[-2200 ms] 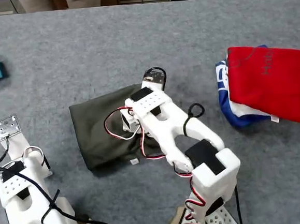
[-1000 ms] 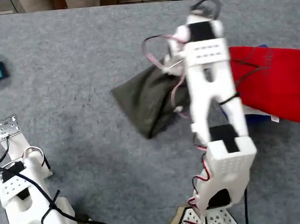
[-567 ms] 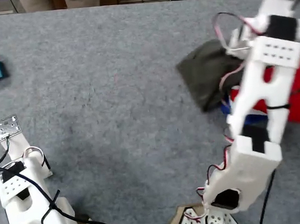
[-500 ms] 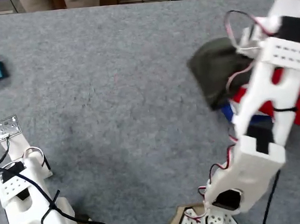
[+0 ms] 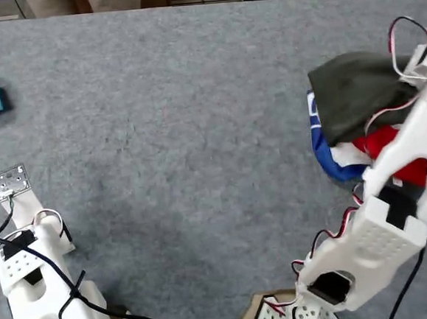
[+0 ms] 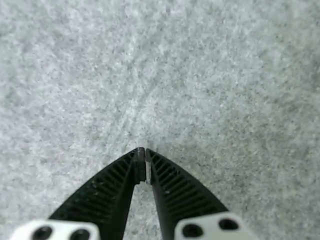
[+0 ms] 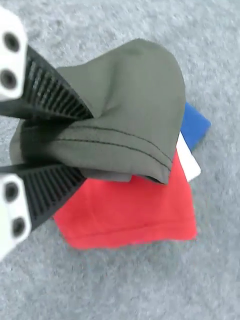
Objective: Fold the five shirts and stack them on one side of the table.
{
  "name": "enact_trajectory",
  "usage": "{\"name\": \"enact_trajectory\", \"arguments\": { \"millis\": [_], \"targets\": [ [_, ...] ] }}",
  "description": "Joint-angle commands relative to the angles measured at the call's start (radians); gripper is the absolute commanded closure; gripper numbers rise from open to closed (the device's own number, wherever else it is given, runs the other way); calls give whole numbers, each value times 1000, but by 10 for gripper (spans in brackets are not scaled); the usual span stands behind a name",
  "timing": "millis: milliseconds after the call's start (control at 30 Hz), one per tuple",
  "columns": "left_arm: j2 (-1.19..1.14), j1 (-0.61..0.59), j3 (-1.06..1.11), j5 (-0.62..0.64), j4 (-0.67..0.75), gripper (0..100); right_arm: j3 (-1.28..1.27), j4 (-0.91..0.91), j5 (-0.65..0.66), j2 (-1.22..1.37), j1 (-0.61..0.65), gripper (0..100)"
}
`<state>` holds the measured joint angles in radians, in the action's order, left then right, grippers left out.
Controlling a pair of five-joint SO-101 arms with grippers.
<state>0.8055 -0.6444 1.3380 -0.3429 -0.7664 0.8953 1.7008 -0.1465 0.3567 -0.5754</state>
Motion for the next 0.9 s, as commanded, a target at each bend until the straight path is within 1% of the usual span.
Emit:
{"name": "enact_trajectory", "arguments": {
  "millis": [0, 133, 400, 500, 533, 600, 767, 800, 833, 867],
  "targets": [
    [16, -12, -3, -8, 6, 980, 47, -23, 9, -2, -54, 996],
    [16, -12, -3, -8, 5, 980, 44, -20, 12, -1, -93, 996],
    [16, -12, -3, -8, 5, 980, 10, -17, 147, 65, -139, 996],
    [16, -12, -3, -8, 5, 980, 8, -17, 166, 88, -151, 994],
    [16, -12, -5, -8, 5, 980, 8, -17, 166, 93, -156, 979],
    [16, -12, -6, -8, 3, 979, 12, -17, 166, 91, -162, 902],
    [16, -12, -6, -6, 5, 979, 59, 38, 170, 90, -171, 583],
    [16, -12, -6, -6, 5, 979, 74, 52, 170, 90, -171, 540],
    [16, -12, -6, -6, 5, 979, 97, 60, 166, 90, -170, 521],
    [16, -12, -6, -8, 3, 978, 124, 66, 164, 90, -170, 525]
  ]
}}
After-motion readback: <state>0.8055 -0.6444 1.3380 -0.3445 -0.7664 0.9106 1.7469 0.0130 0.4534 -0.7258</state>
